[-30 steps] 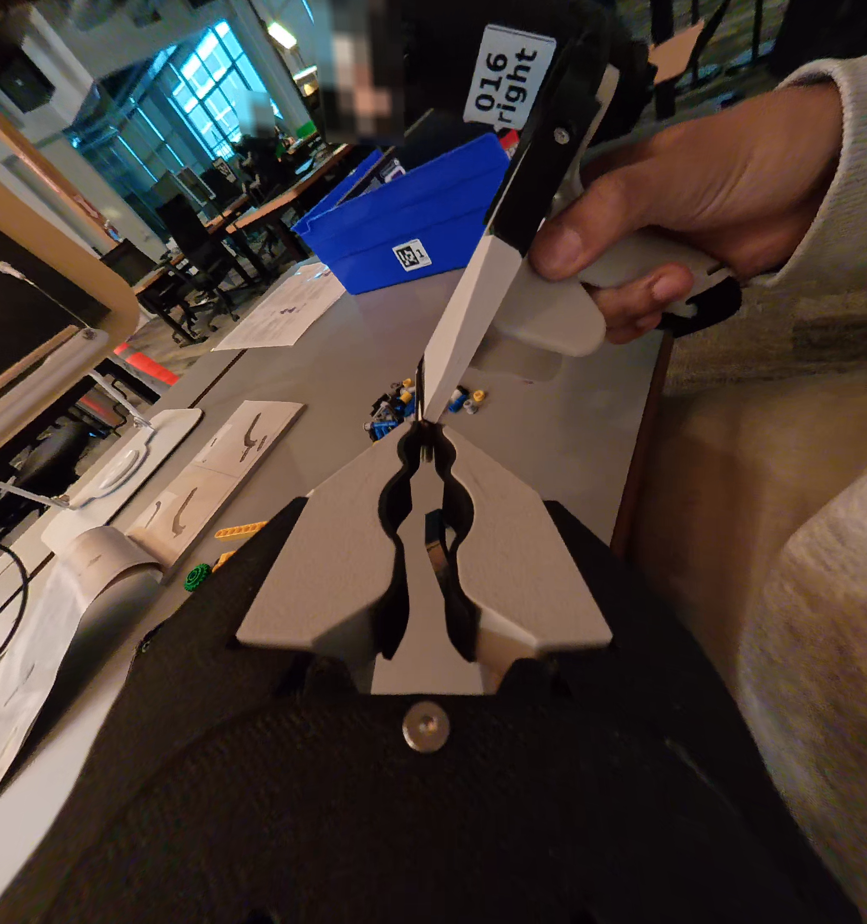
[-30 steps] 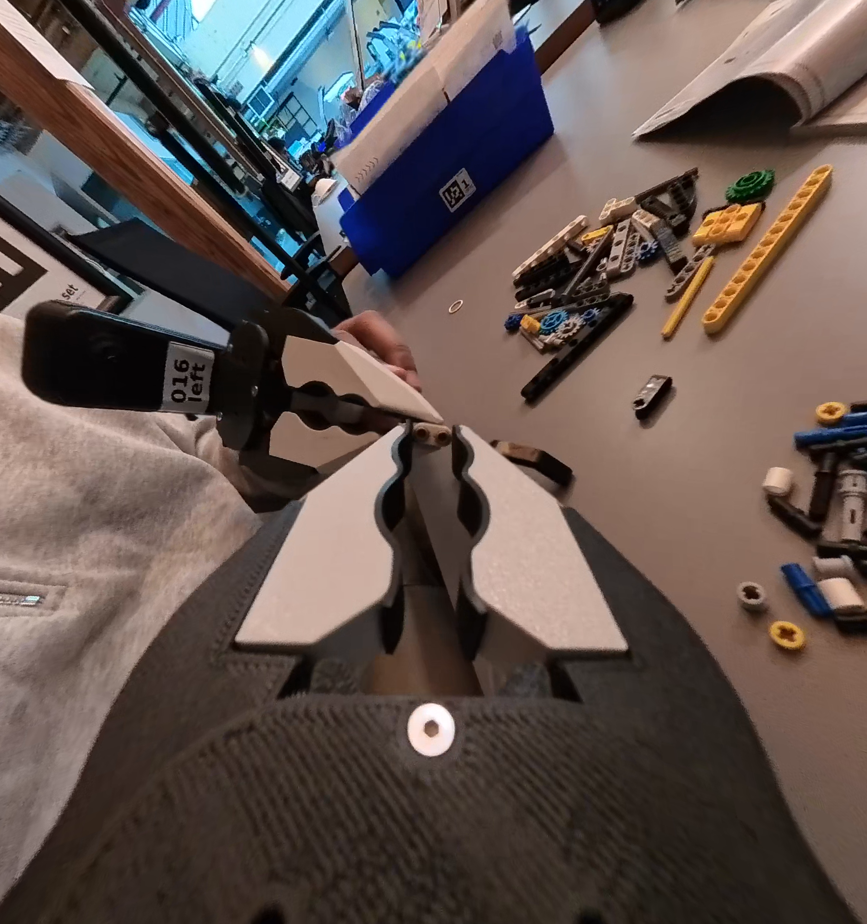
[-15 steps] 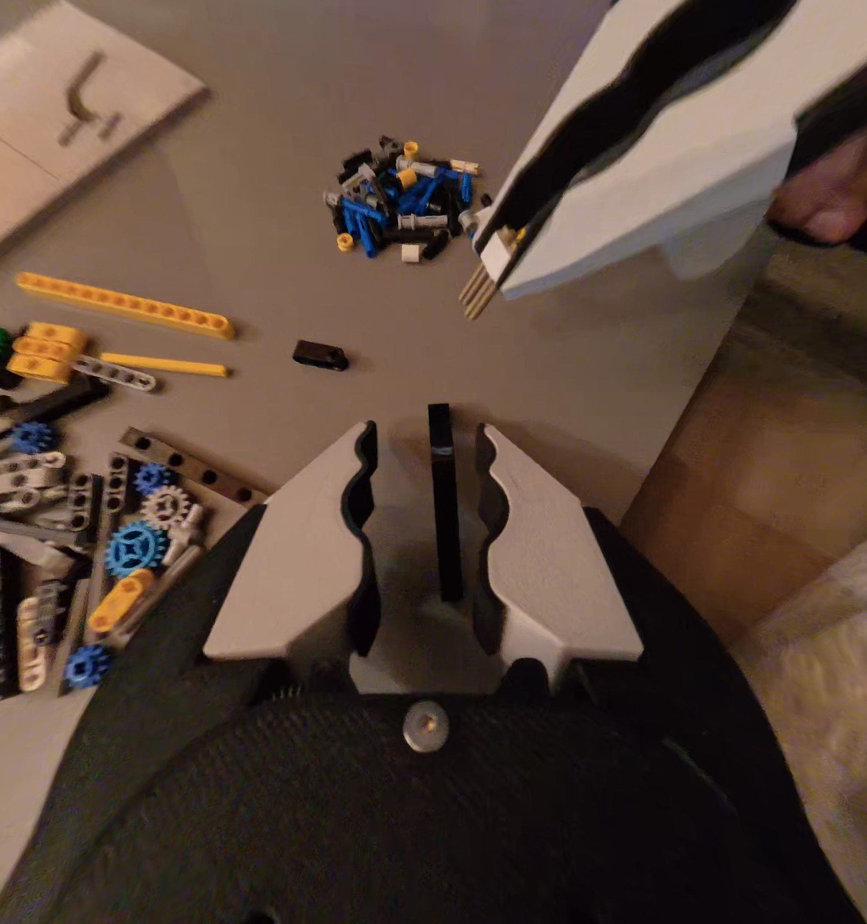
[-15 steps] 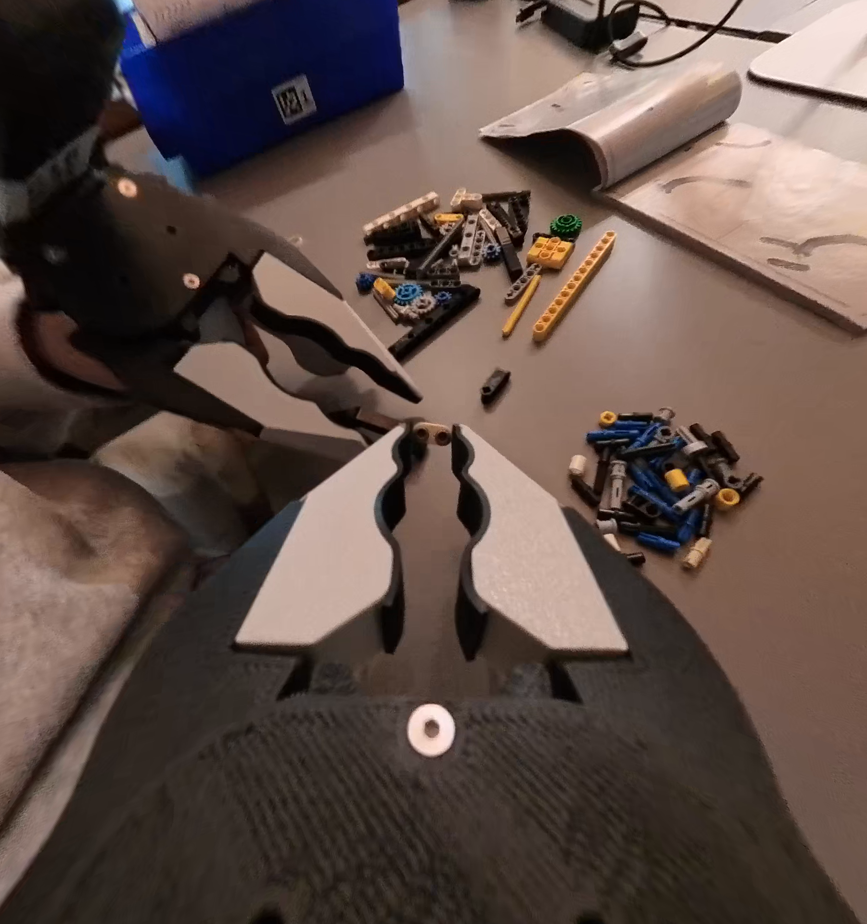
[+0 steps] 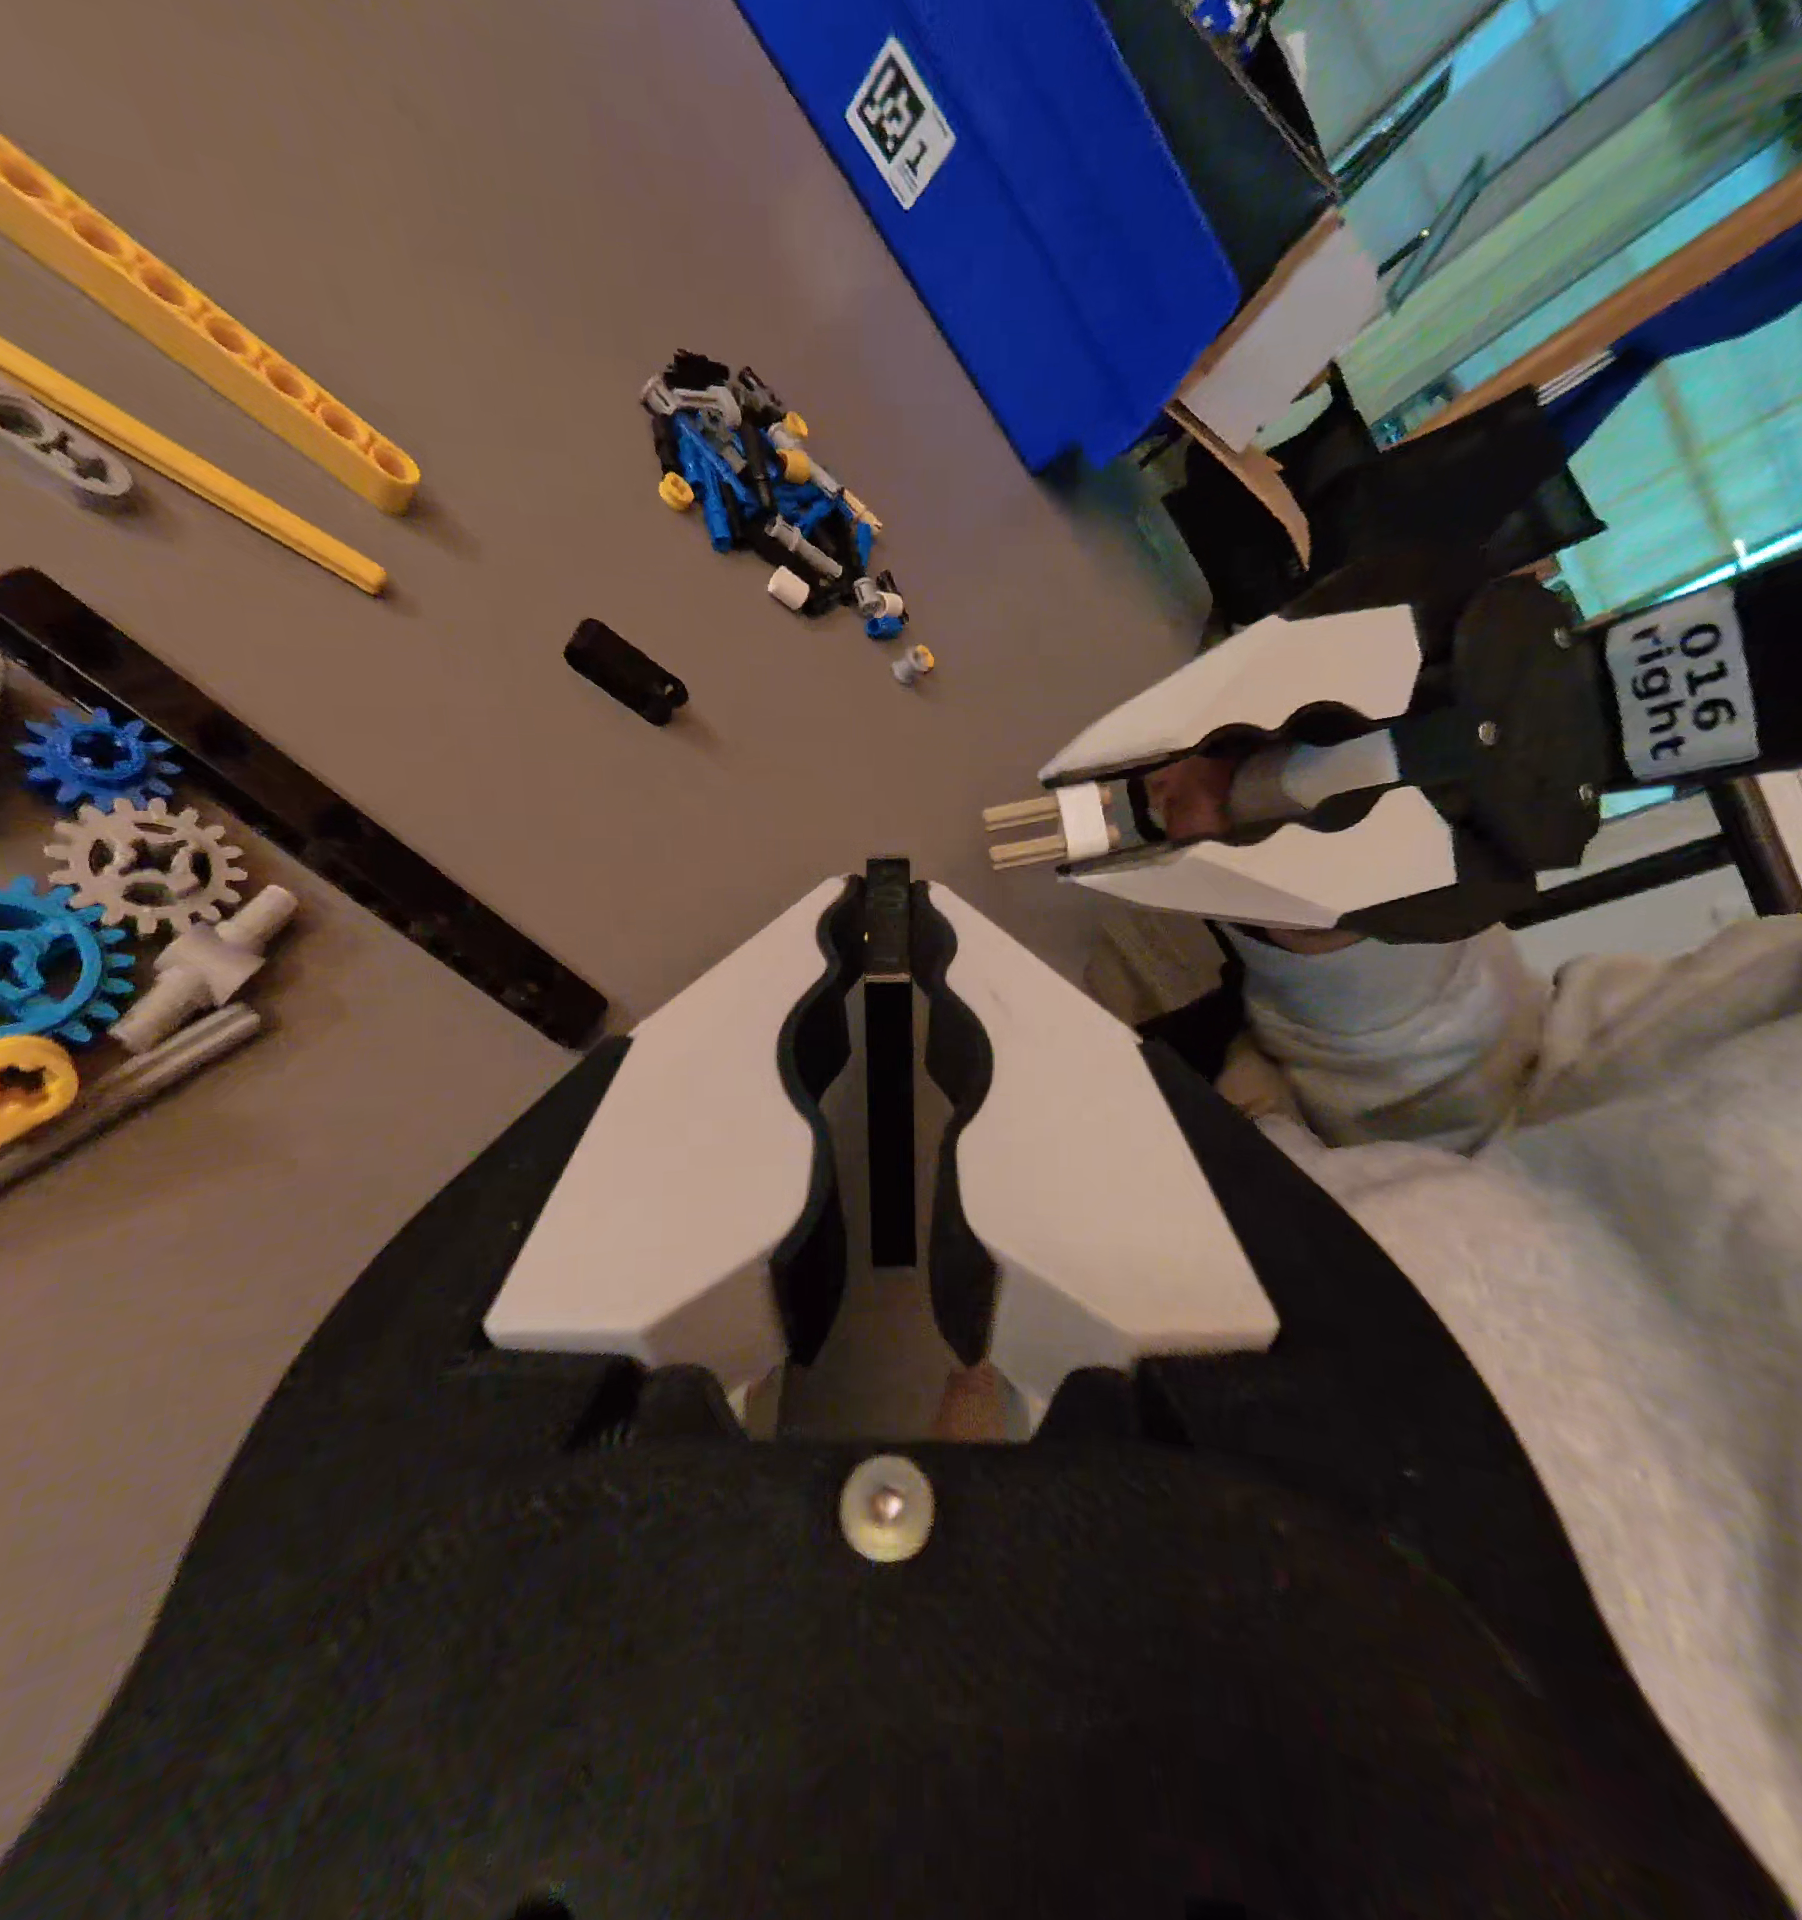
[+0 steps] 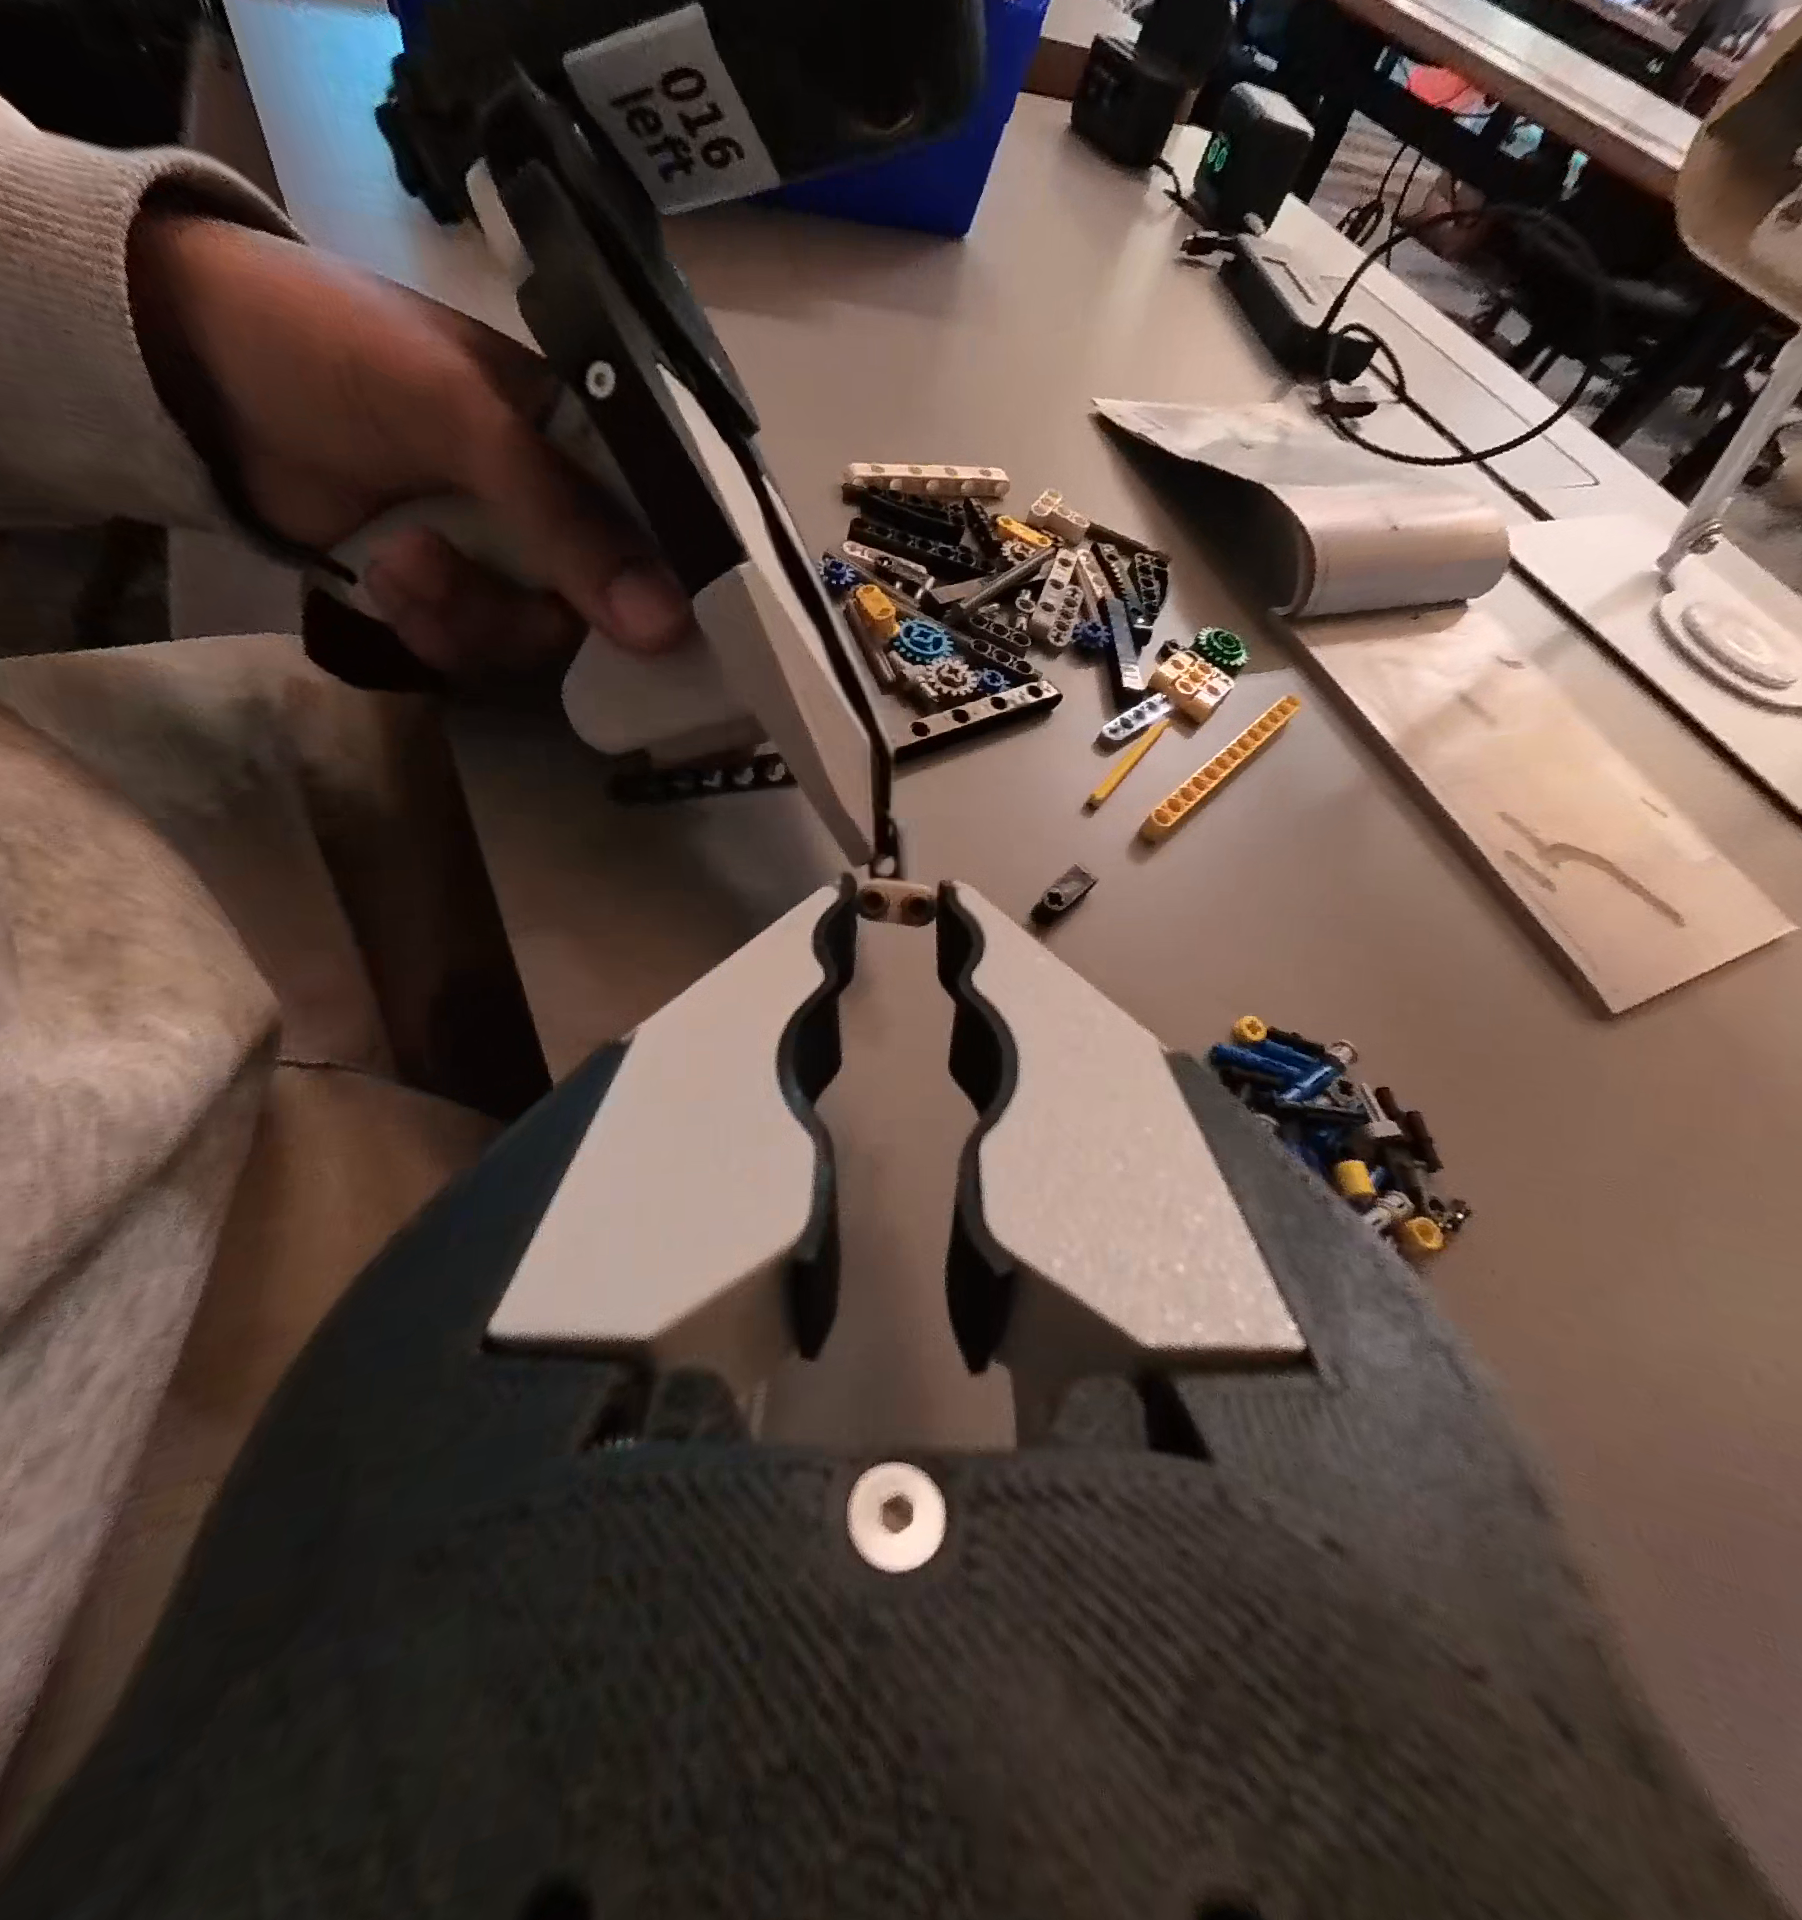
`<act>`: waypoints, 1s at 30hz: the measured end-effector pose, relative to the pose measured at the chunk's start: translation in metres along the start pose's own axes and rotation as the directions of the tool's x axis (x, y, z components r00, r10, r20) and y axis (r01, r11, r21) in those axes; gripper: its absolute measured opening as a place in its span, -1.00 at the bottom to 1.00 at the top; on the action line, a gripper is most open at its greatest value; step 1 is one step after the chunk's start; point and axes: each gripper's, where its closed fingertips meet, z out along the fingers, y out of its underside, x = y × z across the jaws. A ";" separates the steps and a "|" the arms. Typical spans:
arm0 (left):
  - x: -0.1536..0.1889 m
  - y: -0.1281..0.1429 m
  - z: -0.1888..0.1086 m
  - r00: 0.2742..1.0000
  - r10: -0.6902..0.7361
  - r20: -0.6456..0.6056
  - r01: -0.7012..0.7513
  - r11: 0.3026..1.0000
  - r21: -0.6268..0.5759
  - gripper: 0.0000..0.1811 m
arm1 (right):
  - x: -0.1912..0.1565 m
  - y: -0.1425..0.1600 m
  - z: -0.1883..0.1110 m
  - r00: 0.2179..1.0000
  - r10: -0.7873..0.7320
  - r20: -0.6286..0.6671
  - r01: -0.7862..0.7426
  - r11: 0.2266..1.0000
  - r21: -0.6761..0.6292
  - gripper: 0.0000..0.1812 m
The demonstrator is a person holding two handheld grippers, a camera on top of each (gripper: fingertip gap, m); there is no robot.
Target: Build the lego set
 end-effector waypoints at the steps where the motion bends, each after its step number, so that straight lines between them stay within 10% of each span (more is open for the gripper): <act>1: 0.001 0.002 0.001 1.000 0.005 -0.002 -0.005 1.000 -0.010 -0.94 | 0.001 0.000 0.000 1.000 0.002 0.000 -0.002 1.000 0.006 -0.85; 30: 0.003 0.007 0.002 0.999 -0.030 -0.041 0.028 0.998 -0.049 -0.94 | -0.008 0.013 0.010 0.966 -0.257 -0.035 0.253 0.963 -0.092 -0.85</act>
